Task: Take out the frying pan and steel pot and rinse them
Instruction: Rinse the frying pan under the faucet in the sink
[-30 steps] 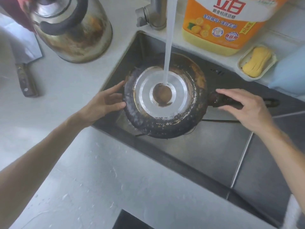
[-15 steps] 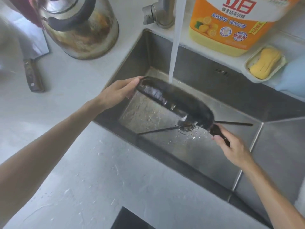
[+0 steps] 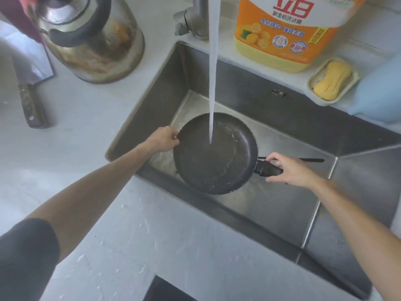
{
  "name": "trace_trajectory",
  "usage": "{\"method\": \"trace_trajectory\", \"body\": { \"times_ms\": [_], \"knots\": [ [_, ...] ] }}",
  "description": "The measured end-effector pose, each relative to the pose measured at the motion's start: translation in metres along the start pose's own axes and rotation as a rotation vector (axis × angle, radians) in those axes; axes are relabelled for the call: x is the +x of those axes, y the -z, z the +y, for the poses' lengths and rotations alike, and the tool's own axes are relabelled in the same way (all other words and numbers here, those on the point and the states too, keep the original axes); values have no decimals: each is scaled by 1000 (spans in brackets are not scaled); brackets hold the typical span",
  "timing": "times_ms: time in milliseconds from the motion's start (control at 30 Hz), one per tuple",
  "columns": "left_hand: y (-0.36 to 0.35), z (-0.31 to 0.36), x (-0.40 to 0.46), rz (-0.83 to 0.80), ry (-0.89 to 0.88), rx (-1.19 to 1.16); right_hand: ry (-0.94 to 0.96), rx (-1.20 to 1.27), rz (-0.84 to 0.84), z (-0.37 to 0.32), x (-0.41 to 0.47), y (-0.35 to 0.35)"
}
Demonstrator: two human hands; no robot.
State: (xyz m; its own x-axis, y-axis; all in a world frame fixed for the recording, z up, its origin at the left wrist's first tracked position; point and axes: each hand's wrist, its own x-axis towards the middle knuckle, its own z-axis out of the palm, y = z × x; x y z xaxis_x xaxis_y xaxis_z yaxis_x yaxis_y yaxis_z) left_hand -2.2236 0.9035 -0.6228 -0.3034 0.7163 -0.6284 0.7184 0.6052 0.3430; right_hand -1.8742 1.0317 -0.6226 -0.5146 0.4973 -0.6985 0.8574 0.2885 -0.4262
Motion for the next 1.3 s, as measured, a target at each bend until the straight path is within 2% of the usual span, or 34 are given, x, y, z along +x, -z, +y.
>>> {"method": "trace_trajectory", "body": {
  "times_ms": [133,267,400,533,600,733,800,867,967,1067,1167,1300],
  "knots": [
    [-11,-2,15,-39,84,-26,-3,-36,160,8,8,-19],
    [-24,-4,25,-52,62,20,-50,-122,176,15,14,-39],
    [-35,-6,24,-79,1,218,-53,-81,213,20,16,-48],
    [-24,-5,20,-124,-20,178,-27,-118,234,18,10,-56],
    [3,1,13,44,-81,-25,-22,-103,228,20,10,-57],
    [82,33,-11,624,-335,-474,-21,-59,245,23,10,-52],
    [116,50,-16,774,-388,-578,-28,-55,236,22,11,-51],
    [139,63,-10,812,-351,-549,-38,-41,230,21,11,-51],
    [151,68,9,757,-266,-448,-35,-28,230,20,12,-51],
    [143,63,23,760,-273,-453,-48,-32,218,20,13,-49],
    [135,67,27,830,-278,-515,-48,-27,211,21,16,-49],
    [126,89,27,852,-275,-474,-48,-27,199,27,17,-51]
  ]
}}
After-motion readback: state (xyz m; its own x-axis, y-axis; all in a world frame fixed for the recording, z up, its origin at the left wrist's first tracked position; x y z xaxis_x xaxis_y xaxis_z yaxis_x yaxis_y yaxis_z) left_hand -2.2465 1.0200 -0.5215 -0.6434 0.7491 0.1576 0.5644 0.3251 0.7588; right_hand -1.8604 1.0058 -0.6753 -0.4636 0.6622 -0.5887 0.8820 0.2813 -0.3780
